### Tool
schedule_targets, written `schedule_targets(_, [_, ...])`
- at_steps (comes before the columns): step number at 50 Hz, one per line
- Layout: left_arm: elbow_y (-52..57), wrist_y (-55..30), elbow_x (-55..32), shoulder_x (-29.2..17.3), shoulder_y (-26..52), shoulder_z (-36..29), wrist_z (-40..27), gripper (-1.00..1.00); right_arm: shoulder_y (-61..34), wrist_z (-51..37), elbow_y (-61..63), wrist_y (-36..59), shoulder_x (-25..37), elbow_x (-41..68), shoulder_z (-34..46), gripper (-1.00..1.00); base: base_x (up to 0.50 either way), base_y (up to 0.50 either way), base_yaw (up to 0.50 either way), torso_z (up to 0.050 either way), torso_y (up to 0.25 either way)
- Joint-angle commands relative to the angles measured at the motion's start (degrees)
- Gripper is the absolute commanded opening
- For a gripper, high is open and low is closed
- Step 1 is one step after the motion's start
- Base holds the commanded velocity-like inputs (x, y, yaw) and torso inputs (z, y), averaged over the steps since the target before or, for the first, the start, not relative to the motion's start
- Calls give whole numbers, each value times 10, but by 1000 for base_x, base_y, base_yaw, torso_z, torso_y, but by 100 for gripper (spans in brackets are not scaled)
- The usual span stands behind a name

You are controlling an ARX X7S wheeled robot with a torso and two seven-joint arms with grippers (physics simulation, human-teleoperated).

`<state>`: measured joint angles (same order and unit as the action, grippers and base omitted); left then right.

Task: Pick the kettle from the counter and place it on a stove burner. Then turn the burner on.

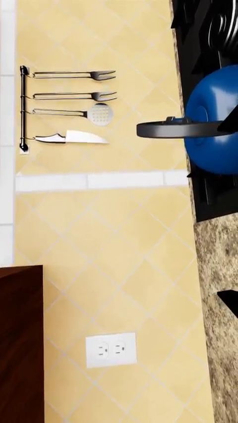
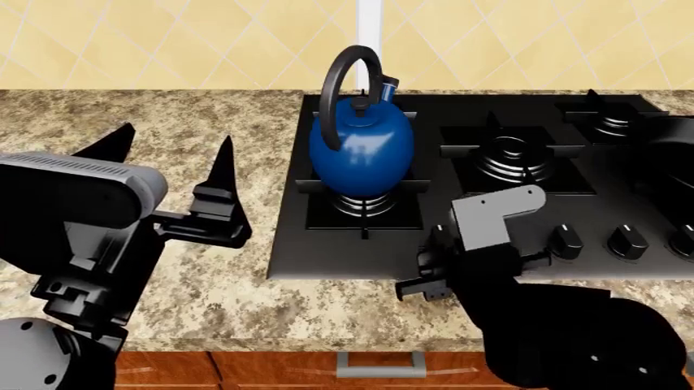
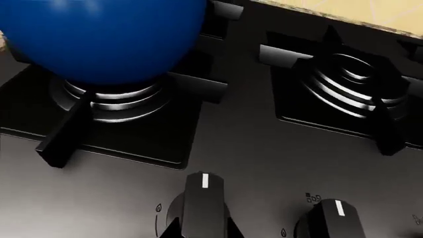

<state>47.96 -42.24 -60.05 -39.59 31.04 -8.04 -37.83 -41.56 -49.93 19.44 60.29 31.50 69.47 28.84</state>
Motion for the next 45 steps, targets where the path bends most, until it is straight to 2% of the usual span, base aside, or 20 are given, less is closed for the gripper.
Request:
schedule_targets(1, [-6, 3, 4, 2, 0, -4, 2, 100, -26, 67, 29, 14, 14, -3, 49, -100, 0, 0, 0, 0, 0])
schedule_targets(32, [-8, -10, -6, 1, 24, -16, -9, 100, -15, 177, -10, -47, 57, -14, 27, -100, 0, 1, 2, 0, 1])
schedule_targets(45, [-9, -9, -5, 0, 25, -18, -10, 100, -12, 259, -12, -76, 82, -40, 38, -100, 2, 1, 3, 0, 0])
